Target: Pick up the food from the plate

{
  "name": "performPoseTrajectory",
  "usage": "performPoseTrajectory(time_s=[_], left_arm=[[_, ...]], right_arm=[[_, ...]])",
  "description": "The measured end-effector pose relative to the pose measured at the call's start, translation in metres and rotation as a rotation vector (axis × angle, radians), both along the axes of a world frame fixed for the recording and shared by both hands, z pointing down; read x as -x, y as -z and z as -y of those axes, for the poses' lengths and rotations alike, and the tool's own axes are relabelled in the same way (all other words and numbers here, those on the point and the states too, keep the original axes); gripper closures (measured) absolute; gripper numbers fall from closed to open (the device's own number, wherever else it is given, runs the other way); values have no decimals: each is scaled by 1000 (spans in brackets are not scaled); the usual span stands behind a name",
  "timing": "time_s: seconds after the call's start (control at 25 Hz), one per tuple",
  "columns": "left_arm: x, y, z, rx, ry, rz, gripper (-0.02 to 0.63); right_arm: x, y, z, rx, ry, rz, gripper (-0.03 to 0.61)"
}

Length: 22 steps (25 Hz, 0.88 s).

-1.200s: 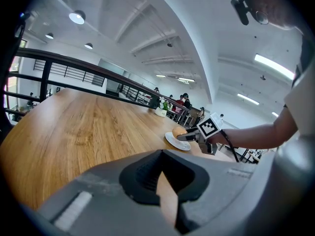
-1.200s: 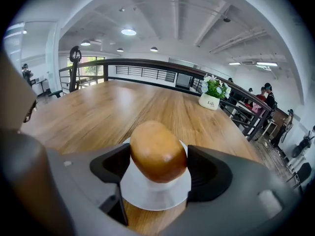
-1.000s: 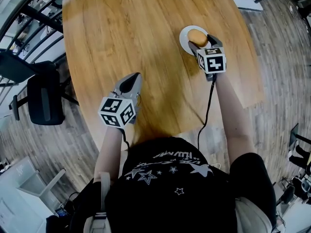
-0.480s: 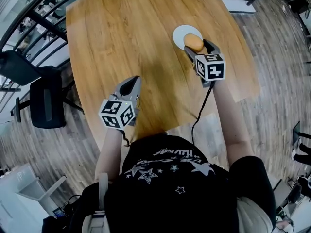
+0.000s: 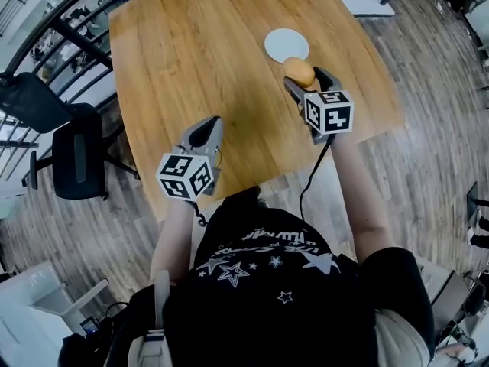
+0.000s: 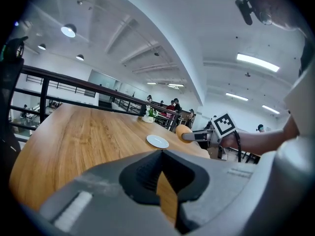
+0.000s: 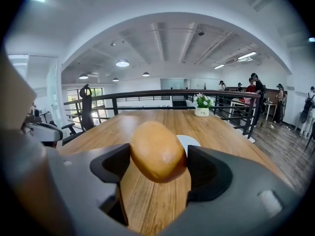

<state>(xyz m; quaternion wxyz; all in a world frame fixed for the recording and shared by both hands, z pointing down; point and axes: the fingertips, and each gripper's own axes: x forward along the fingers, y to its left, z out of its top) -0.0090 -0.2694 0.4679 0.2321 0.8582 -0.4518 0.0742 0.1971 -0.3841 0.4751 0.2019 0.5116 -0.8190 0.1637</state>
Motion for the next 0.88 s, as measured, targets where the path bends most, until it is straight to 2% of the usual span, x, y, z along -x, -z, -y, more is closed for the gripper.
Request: performPoseTrajectory(time_s=[0.24, 0.52, 0.88], left_arm=[[-5, 11, -45, -26, -9, 5, 612], [6, 15, -107, -46, 8, 11, 612], [23, 17, -153, -57, 50, 0, 612]], right_arm=[[-2, 10, -55, -16, -24, 68, 213], [16, 15, -121, -26, -11, 131, 213], [44, 12, -169, -6, 15, 184, 213]])
